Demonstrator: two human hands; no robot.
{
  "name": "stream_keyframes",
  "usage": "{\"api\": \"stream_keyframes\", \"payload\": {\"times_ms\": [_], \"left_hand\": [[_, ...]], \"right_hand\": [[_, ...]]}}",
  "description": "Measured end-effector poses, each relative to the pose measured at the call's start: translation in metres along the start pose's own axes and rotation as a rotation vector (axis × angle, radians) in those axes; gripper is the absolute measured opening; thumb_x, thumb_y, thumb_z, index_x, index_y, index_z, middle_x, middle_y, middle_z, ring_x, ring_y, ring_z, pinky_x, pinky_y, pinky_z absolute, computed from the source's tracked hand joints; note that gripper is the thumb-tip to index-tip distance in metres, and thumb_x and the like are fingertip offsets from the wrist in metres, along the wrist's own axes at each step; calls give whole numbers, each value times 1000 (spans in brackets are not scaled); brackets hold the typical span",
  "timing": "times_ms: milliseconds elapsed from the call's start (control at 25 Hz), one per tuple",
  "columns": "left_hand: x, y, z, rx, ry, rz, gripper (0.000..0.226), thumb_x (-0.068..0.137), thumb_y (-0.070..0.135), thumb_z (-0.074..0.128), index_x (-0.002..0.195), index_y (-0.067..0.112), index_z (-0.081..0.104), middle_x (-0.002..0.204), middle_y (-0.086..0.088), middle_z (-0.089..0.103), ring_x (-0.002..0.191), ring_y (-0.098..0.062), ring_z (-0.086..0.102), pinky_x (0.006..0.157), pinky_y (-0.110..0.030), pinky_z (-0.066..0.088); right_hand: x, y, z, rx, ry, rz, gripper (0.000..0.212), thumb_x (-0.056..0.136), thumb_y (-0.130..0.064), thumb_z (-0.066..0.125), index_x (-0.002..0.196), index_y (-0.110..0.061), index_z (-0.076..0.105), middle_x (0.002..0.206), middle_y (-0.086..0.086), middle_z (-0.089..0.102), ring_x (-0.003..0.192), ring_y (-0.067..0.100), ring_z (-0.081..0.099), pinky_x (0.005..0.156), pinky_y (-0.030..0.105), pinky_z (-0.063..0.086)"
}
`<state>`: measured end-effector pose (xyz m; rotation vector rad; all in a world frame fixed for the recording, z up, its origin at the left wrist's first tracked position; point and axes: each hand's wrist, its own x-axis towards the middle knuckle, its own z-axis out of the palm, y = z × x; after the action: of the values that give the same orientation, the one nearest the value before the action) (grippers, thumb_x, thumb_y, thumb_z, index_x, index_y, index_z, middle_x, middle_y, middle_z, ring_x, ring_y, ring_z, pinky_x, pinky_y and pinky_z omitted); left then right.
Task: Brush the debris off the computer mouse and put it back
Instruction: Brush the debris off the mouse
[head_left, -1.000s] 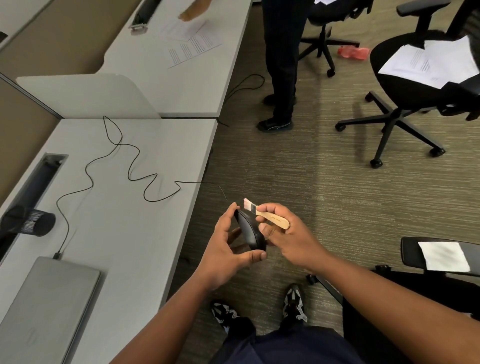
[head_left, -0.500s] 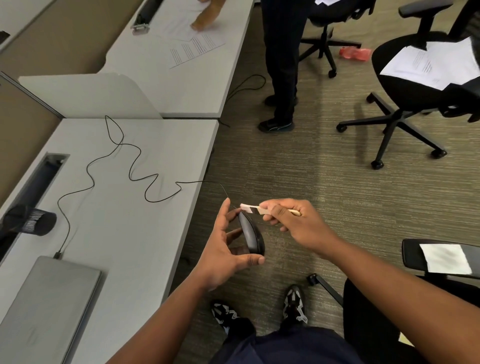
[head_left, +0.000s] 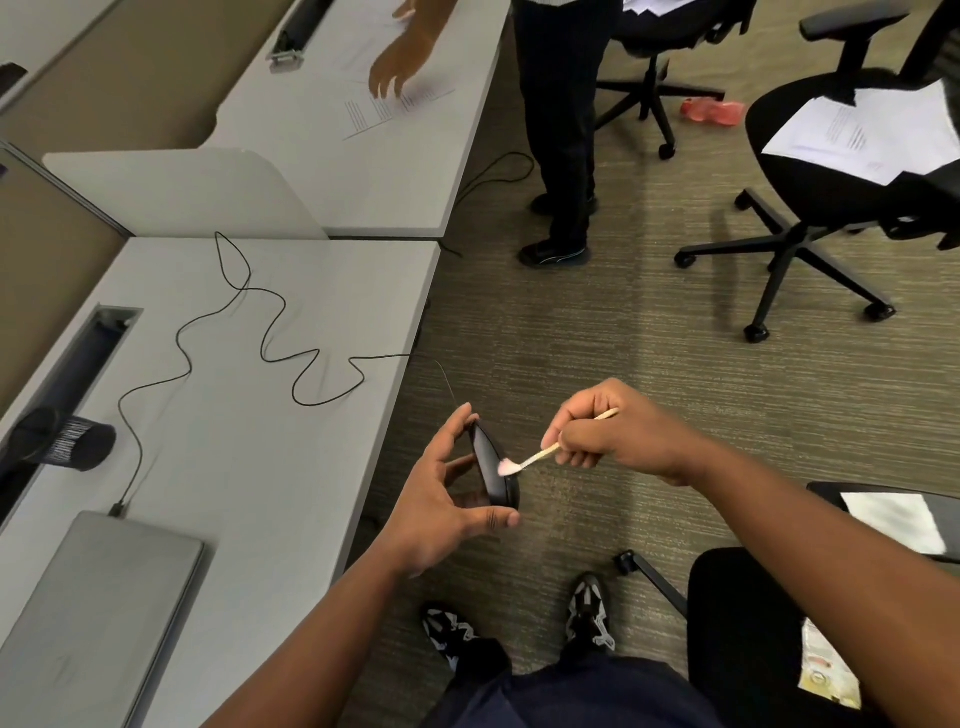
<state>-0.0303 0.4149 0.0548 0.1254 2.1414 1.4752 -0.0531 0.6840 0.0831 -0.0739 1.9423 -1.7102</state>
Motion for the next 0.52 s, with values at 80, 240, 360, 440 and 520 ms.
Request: {"api": "stream_keyframes", "payload": {"times_ms": [80, 240, 360, 440, 520], "left_hand": [[0, 0, 0, 1, -11, -11, 132, 53, 42, 103, 160, 55, 28, 152, 45, 35, 144, -10, 49, 106, -30, 56], [-1, 1, 3, 3, -15, -22, 136, 52, 38, 104, 162, 52, 26, 149, 47, 39, 142, -6, 50, 111, -46, 54], [-2, 4, 5, 10, 8, -15, 132, 52, 39, 105, 161, 52, 31, 158, 34, 38, 144, -13, 50, 112, -49, 53], [-2, 5, 4, 6, 27, -7, 128, 50, 42, 104, 158, 51, 36, 162, 23, 37, 144, -17, 49, 114, -52, 51], [-2, 4, 2, 2, 43, 7, 123, 52, 38, 103, 157, 49, 39, 161, 20, 39, 144, -17, 49, 113, -51, 53]], "right_hand": [[0, 0, -3, 30, 45, -38, 18, 80, -21, 65, 86, -16, 81, 82, 13, 78, 72, 14, 69, 66, 27, 56], [5, 4, 7, 87, 158, -87, 13, 83, -22, 73, 94, -18, 78, 96, 26, 72, 78, 25, 63, 73, 43, 52], [8, 9, 13, 63, 118, -65, 9, 88, -16, 71, 93, -13, 79, 92, 20, 77, 82, 27, 68, 78, 43, 56], [7, 9, 9, 70, 78, -44, 11, 85, -15, 69, 89, -10, 79, 88, 15, 79, 83, 26, 71, 77, 36, 59], [4, 7, 5, 56, 22, -36, 17, 78, -24, 71, 85, -11, 79, 85, 14, 80, 78, 21, 72, 71, 29, 59]]}}
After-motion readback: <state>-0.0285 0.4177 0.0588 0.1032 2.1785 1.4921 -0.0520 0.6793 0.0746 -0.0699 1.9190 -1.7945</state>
